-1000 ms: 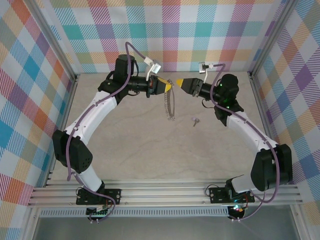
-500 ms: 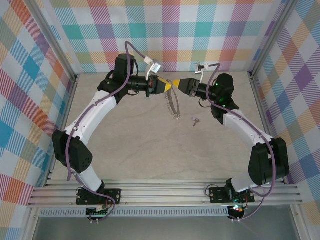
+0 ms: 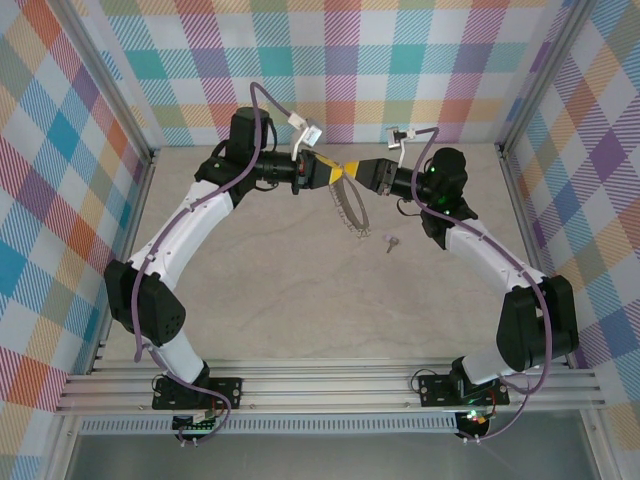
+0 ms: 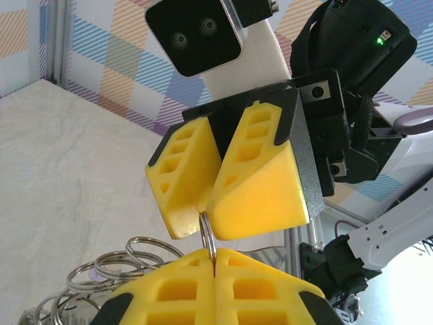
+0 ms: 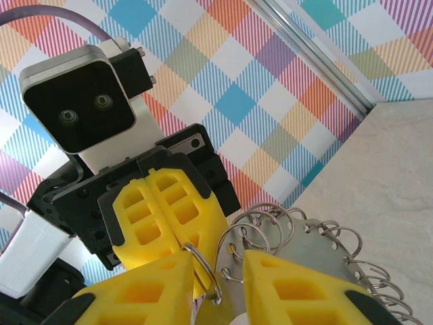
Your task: Put the keys on the keyring
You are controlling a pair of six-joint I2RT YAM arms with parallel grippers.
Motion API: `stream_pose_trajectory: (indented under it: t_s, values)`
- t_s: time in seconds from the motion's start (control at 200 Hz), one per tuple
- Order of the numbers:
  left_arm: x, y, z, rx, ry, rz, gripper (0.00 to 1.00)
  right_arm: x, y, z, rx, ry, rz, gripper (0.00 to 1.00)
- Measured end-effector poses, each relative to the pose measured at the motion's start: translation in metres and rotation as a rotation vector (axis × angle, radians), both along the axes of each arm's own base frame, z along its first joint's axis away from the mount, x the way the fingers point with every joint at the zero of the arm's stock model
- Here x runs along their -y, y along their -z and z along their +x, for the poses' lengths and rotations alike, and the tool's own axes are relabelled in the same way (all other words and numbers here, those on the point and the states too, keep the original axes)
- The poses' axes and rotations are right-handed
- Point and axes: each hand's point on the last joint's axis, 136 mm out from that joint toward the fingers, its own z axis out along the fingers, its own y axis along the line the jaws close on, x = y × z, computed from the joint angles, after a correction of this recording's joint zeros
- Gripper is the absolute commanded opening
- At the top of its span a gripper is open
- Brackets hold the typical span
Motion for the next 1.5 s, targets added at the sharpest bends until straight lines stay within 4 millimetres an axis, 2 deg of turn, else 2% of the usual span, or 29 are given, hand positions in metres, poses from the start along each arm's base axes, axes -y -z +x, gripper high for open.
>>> stream_pose_trajectory:
  t_s: [0.185, 0.295, 0.495, 0.6, 0.775, 0.905, 1.19, 1.5]
  values:
    - [0.001, 0.003, 0.002, -0.006, 0.005, 0.009, 0.00, -0.001, -0.002, -0.001, 0.007, -0.005, 0.000, 0.12]
    - [0.001, 0.001, 0.000, -0.008, 0.011, 0.007, 0.00, -0.001, -0.003, -0.001, 0.013, -0.005, 0.000, 0.00]
    - [0.001, 0.000, -0.001, -0.017, 0.012, 0.010, 0.00, -0.001, -0.003, -0.002, 0.028, -0.007, -0.008, 0.00]
    - [0.000, 0.001, 0.002, -0.029, -0.008, 0.014, 0.13, -0.001, -0.002, 0.000, 0.031, 0.011, -0.015, 0.00]
    - [-0.002, 0.001, 0.020, -0.018, -0.108, -0.001, 0.45, 0.001, 0.001, 0.007, 0.021, 0.055, -0.024, 0.00]
    - [-0.014, 0.002, 0.027, -0.044, -0.225, -0.025, 0.55, 0.003, 0.001, 0.011, 0.020, 0.079, -0.021, 0.00]
    - [-0.034, -0.032, 0.028, -0.037, -0.348, -0.152, 0.61, 0.005, -0.016, 0.011, 0.084, 0.093, 0.019, 0.00]
    - [-0.037, -0.038, 0.036, -0.137, -0.368, -0.284, 0.57, 0.008, -0.030, 0.013, 0.111, 0.125, 0.064, 0.00]
